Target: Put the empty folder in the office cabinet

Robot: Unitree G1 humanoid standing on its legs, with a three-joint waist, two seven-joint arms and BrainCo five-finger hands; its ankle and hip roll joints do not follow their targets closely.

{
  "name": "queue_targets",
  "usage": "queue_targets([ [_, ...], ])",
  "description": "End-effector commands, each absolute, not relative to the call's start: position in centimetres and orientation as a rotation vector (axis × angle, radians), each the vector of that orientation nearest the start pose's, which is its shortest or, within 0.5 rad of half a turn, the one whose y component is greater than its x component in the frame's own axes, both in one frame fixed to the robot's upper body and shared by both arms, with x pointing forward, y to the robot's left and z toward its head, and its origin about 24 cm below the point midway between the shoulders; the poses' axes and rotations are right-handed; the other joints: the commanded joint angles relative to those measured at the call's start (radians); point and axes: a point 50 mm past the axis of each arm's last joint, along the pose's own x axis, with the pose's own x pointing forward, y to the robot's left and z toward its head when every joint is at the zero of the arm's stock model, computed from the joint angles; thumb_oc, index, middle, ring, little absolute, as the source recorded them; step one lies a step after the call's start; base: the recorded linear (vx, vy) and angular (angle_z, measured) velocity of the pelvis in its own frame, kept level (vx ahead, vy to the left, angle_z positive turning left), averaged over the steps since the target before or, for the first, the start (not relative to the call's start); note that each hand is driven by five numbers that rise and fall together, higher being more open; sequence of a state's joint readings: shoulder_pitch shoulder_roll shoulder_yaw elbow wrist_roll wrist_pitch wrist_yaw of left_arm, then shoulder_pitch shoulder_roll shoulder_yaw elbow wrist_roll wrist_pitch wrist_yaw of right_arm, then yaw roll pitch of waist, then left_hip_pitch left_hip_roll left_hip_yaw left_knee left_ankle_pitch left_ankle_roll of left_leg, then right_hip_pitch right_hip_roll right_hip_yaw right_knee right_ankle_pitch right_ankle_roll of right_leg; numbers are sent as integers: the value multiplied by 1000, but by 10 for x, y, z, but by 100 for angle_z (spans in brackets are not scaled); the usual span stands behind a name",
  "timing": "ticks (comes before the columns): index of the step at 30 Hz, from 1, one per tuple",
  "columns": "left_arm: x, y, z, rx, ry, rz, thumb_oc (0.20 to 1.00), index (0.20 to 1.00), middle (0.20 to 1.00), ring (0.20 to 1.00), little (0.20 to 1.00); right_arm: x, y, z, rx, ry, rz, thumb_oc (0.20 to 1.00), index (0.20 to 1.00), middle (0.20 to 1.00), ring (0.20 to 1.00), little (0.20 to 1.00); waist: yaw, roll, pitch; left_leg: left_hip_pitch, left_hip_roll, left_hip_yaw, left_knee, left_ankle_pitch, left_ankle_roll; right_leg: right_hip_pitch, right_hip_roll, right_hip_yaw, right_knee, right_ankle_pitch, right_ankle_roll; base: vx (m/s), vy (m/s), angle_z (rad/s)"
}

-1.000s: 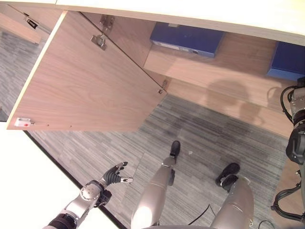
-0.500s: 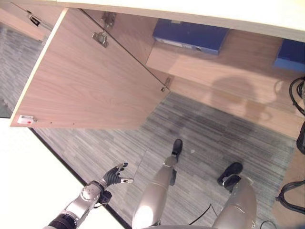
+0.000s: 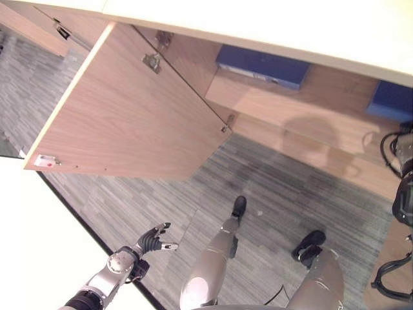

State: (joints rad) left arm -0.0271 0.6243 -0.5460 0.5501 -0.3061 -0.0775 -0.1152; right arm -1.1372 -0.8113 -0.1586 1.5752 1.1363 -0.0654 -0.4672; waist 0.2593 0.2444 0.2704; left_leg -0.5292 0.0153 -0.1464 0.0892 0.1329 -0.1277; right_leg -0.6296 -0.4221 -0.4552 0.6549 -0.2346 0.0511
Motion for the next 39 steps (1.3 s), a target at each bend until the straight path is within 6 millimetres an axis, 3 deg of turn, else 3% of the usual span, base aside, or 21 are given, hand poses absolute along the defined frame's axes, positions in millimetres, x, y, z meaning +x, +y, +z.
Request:
queue_targets([
  [1,193,238,-75,402,675,-339,1000,1000,1000,1000,1000,303,-407,124,934,177,-1294,1000,1000,1000,1000,1000,28,31,11,26,32,16,-18,-99,-5,101,28,21,-139,48,159,-80,79,-2],
  [2,190,235,-81,365,687,-311,1000,1000,1000,1000,1000,286,-397,71,939,264,-1358,1000,1000,1000,1000,1000,0,28,21,42,39,19,-29,-95,-3,112,41,26,-155,61,159,-72,98,-4],
  [3,188,239,-83,337,708,-292,1000,1000,1000,1000,1000,266,-407,55,866,346,-1392,1000,1000,1000,1000,1000,-8,2,7,59,44,22,-49,-92,-4,139,51,22,-191,71,157,44,46,0],
  [4,183,240,-88,335,741,-289,1000,1000,1000,1000,1000,242,-412,32,839,431,-1422,1000,1000,1000,1000,1000,-6,-2,1,81,47,18,-67,-84,-5,167,60,9,-214,82,157,48,21,2],
  [7,173,237,-95,325,771,-306,1000,1000,1000,1000,1000,199,-406,-13,845,541,-1516,1000,1000,1000,1000,1000,-21,-16,-6,122,54,16,-97,-76,-6,218,68,-3,-249,97,159,51,13,-2],
  [8,173,237,-95,326,772,-306,1000,1000,1000,1000,1000,198,-406,-14,846,543,-1517,1000,1000,1000,1000,1000,-20,-16,-6,125,54,15,-98,-75,-6,222,69,-4,-251,98,159,60,27,-8],
  [9,169,239,-97,308,788,-296,1000,1000,1000,1000,1000,181,-410,-23,832,565,-1550,1000,1000,1000,1000,1000,-24,-23,-12,146,56,16,-112,-72,-7,244,67,-12,-262,105,160,39,20,-11],
  [15,152,249,-104,297,860,-271,1000,1000,1000,1000,1000,159,-410,-37,815,610,-1564,1000,1000,1000,1000,1000,-27,-34,-20,200,62,6,-138,-71,-4,308,66,-28,-295,115,163,36,21,-3],
  [24,149,255,-105,319,879,-260,1000,1000,1000,1000,1000,185,-401,-31,833,582,-1481,1000,1000,1000,1000,1000,-9,-35,-17,195,51,-4,-126,-80,9,302,52,-20,-278,112,166,0,0,0],
  [27,152,252,-105,324,872,-267,1000,1000,1000,1000,1000,206,-399,-18,837,538,-1426,1000,1000,1000,1000,1000,-2,-30,-15,193,46,-9,-126,-78,12,300,48,-20,-272,109,165,0,0,0],
  [28,153,250,-105,330,870,-273,1000,1000,1000,1000,1000,222,-395,-10,847,505,-1384,1000,1000,1000,1000,1000,8,-26,-19,192,42,-11,-127,-76,14,301,45,-19,-270,108,165,0,0,0],
  [29,154,250,-105,327,868,-271,1000,1000,1000,1000,1000,224,-395,-8,847,503,-1382,1000,1000,1000,1000,1000,5,-24,-17,192,42,-11,-127,-75,14,300,45,-19,-269,108,165,0,0,0],
  [32,158,250,-104,347,858,-280,1000,1000,1000,1000,1000,273,-390,35,806,377,-1231,1000,1000,1000,1000,1000,22,-23,-26,195,40,-16,-131,-70,15,306,42,-23,-264,105,163,-12,9,7],
  [34,161,254,-101,356,848,-276,1000,1000,1000,1000,1000,293,-397,72,636,325,-1138,1000,1000,1000,1000,1000,31,-27,-30,198,40,-18,-131,-68,13,312,42,-30,-263,108,161,-7,-2,12],
  [35,161,253,-101,354,847,-275,1000,1000,1000,1000,1000,294,-397,73,635,323,-1137,1000,1000,1000,1000,1000,29,-25,-28,198,40,-19,-131,-68,13,313,42,-30,-263,108,161,-8,-15,8],
  [36,164,252,-99,348,830,-280,1000,1000,1000,1000,1000,300,-393,76,513,343,-1073,1000,1000,1000,1000,1000,34,-30,-32,199,40,-20,-130,-67,12,320,44,-34,-266,109,159,-4,-17,5],
  [37,165,252,-98,344,824,-283,1000,1000,1000,1000,1000,301,-395,79,452,338,-1049,843,843,843,843,843,34,-34,-35,200,42,-21,-130,-66,10,328,46,-39,-271,111,158,5,-17,5],
  [38,165,252,-97,352,820,-289,1000,1000,1000,1000,1000,307,-395,89,415,309,-1028,736,736,736,736,736,41,-38,-41,202,43,-23,-130,-66,10,332,48,-43,-274,112,158,12,-12,7],
  [39,166,252,-95,354,802,-292,1000,1000,1000,1000,1000,320,-392,112,377,241,-988,200,200,200,200,200,42,-46,-45,206,45,-26,-132,-65,8,340,54,-48,-282,116,157,12,-7,8],
])
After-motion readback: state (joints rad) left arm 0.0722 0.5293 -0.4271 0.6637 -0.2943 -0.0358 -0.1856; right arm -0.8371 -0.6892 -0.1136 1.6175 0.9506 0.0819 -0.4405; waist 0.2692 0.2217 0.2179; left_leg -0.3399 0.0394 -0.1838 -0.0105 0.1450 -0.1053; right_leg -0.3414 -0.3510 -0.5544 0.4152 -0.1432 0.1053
